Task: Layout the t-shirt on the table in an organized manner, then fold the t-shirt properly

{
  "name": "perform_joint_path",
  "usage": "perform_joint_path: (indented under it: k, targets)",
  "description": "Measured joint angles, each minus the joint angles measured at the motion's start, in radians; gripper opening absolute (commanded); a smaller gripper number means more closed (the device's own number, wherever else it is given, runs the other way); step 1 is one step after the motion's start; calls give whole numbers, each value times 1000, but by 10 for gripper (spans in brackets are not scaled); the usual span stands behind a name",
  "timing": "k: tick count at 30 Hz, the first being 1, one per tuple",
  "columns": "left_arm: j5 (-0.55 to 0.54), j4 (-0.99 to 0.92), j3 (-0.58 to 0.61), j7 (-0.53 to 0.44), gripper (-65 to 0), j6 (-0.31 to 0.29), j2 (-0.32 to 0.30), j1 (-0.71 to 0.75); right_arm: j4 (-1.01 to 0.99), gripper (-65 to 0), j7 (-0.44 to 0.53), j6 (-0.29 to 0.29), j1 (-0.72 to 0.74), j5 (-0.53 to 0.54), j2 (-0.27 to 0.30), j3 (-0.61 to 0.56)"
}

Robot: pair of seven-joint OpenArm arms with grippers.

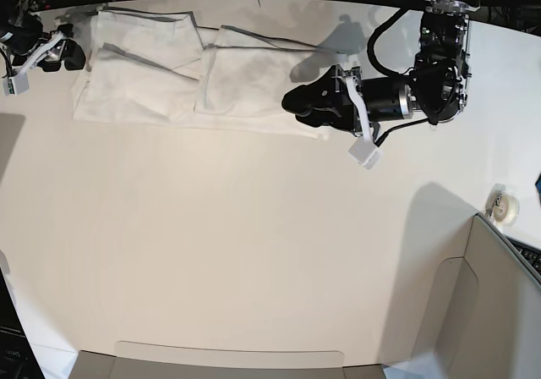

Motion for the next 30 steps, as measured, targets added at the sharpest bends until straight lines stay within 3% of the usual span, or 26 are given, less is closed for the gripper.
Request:
perform_joint_path:
  k: [12, 20, 30]
  targets:
    - [139, 0, 2, -1, -379, 3, 21, 31, -6, -275, 1, 0, -10, 14, -45, 5]
    - [139, 0, 2, -1, -379, 3, 21, 34, -5, 0, 2, 1, -36, 14, -45, 8]
    - [139, 0, 2, -1, -379, 3, 21, 35, -69, 0, 17, 4, 4, -55, -63, 3]
